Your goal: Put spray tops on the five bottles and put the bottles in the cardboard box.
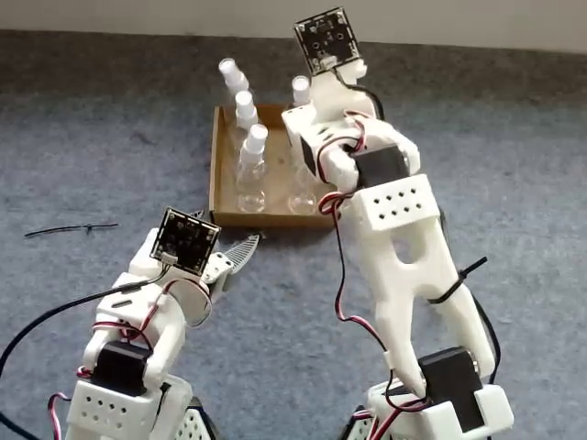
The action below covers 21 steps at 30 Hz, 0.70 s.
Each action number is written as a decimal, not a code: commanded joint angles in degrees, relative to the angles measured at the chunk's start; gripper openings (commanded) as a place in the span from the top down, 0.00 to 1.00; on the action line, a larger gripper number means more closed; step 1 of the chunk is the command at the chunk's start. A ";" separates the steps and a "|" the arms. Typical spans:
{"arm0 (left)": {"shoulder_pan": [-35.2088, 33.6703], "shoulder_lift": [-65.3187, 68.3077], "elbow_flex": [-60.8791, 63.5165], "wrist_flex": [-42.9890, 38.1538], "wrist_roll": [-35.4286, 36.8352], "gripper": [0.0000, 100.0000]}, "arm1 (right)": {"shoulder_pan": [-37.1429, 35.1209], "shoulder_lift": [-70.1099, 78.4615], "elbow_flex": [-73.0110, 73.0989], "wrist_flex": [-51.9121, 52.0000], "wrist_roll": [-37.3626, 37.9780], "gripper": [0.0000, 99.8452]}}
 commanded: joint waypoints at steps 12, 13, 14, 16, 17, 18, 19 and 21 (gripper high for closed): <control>-0.84 -0.66 -1.01 -1.14 0.18 0.72 | 0.66 -22.20 6.37 17.19 0.62 0.96; -1.45 -0.66 -1.10 -1.05 0.18 0.72 | 1.45 -24.48 9.63 17.27 0.62 0.96; -2.68 -0.66 -1.19 -1.05 0.18 0.72 | 2.33 -26.77 12.79 17.27 0.62 0.96; -6.20 -0.66 -2.15 -0.97 0.18 0.72 | 4.26 -31.25 19.03 17.27 0.70 0.96; -8.31 -0.66 -2.77 -0.97 0.18 0.72 | 5.32 -33.27 22.11 17.27 0.70 0.96; -10.42 -0.66 -3.56 -0.97 0.18 0.72 | 6.29 -35.47 25.54 17.27 0.70 0.96; -12.53 -0.66 -4.18 -0.88 0.18 0.72 | 7.08 -37.49 28.62 17.27 0.70 0.96; -17.19 -0.66 -5.05 0.44 0.18 0.72 | 8.40 -41.71 34.68 17.27 0.70 0.96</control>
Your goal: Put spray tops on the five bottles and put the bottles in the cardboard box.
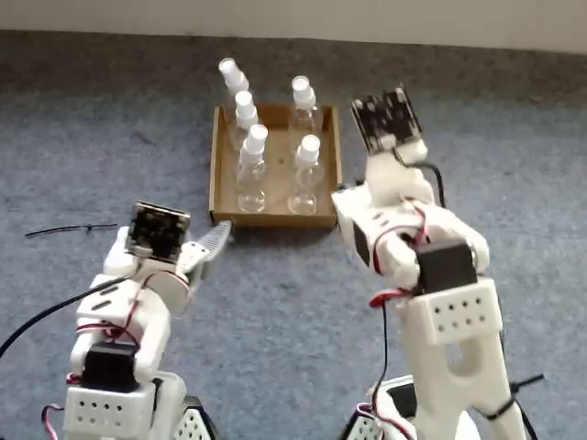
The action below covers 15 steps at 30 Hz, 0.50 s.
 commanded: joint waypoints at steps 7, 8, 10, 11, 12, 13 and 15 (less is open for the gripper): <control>-16.48 -0.75 -5.23 10.81 0.18 0.72 | 3.56 -24.48 27.56 0.22 0.62 0.96; -16.92 -0.75 -5.14 12.40 0.18 0.72 | 3.56 -27.82 30.64 0.22 0.62 0.96; -17.10 -0.75 -5.14 15.74 0.18 0.72 | 3.56 -34.86 36.97 0.22 0.62 0.96; -17.10 -0.75 -5.14 17.05 0.09 0.72 | 3.56 -38.73 40.13 0.22 0.62 0.96; -17.10 -0.75 -5.14 18.11 0.09 0.74 | 3.56 -42.86 43.21 0.22 0.62 0.96; -17.10 -0.75 -4.97 18.81 0.09 0.77 | 3.56 -47.16 46.20 0.22 0.62 0.96; -17.10 -0.75 -3.47 18.20 0.00 0.83 | 3.56 -56.31 51.91 0.22 0.62 0.96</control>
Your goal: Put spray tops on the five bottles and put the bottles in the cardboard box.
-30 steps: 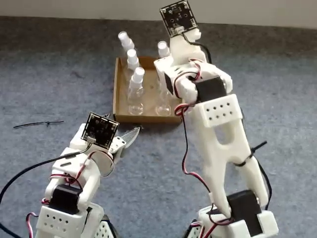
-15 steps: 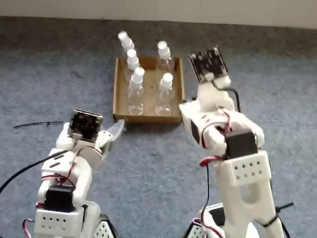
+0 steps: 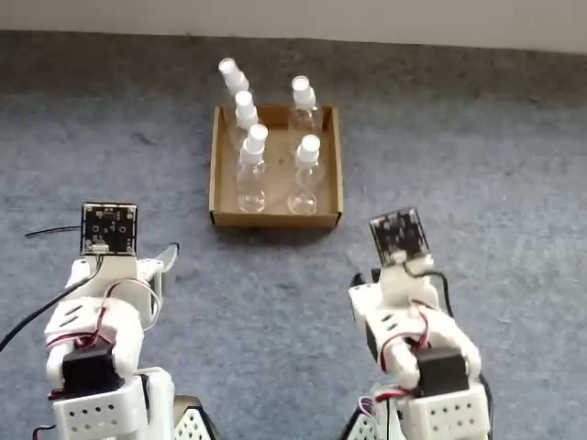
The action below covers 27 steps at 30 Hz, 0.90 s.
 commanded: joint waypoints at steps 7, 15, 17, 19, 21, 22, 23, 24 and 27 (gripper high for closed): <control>-0.84 -0.75 10.42 -7.91 -5.71 0.93 | 4.09 -12.97 13.14 0.22 11.60 0.96; -0.48 -0.13 26.51 -28.40 -11.87 0.93 | 10.42 -12.97 23.25 0.22 18.73 0.96; -0.75 -0.57 26.15 -27.52 -11.87 0.93 | 10.42 -12.70 29.05 0.66 18.73 0.96; -0.84 -0.57 26.15 -26.11 -11.96 0.93 | 10.59 -12.79 32.31 1.54 18.64 0.96; -0.84 -0.22 26.15 -24.00 -11.96 0.93 | 10.59 -12.79 30.29 2.33 18.64 0.96; -0.84 -0.13 26.15 -22.15 -11.96 0.93 | 10.59 -12.79 29.76 2.33 18.64 0.96; -0.84 -0.13 26.15 -19.96 -11.96 0.93 | 10.59 -12.79 29.23 2.33 18.64 0.96; -0.84 -0.13 26.15 -17.41 -11.96 0.93 | 10.59 -12.79 29.14 2.33 18.64 0.96; -0.84 -0.66 26.15 -9.67 -11.96 0.93 | 10.59 -12.79 28.97 2.33 18.64 0.96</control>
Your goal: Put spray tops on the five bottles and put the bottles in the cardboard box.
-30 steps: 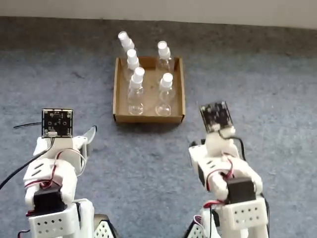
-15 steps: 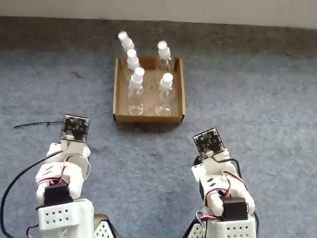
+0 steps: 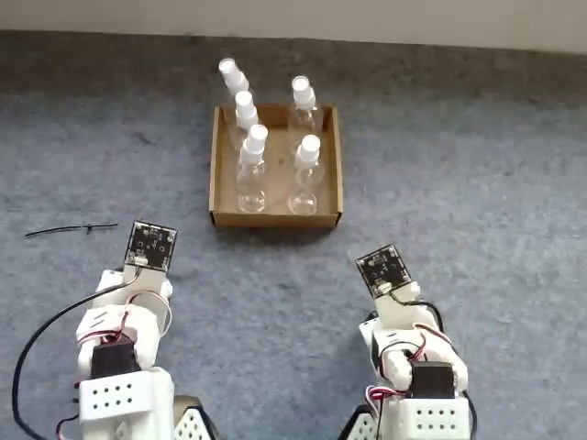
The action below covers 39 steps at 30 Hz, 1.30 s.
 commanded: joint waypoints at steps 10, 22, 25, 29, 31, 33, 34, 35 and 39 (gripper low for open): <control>-0.84 -0.84 1.54 10.20 -0.53 0.93 | 0.31 0.13 6.90 0.57 0.53 0.96; -0.84 -0.84 1.54 10.20 -0.53 0.93 | 0.48 0.13 6.90 1.63 0.53 0.96; -0.84 -0.84 1.54 10.20 -0.53 0.93 | 0.48 0.04 6.90 2.42 0.62 0.96; -0.84 -0.84 1.54 10.20 -0.53 0.93 | 0.48 0.04 6.90 2.42 0.62 0.96; -0.84 -0.84 1.54 10.20 -0.53 0.93 | 0.48 0.04 6.90 2.42 0.62 0.96; -0.84 -0.84 1.54 10.20 -0.53 0.93 | 0.48 0.04 6.90 2.42 0.62 0.96; -0.84 -0.84 1.54 10.20 -0.53 0.93 | 0.48 0.04 6.90 2.42 0.62 0.96; -0.84 -0.84 1.54 10.20 -0.53 0.93 | 0.48 0.04 6.90 2.42 0.62 0.96; -0.84 -0.84 1.54 10.20 -0.53 0.93 | 0.48 0.04 6.90 2.42 0.62 0.96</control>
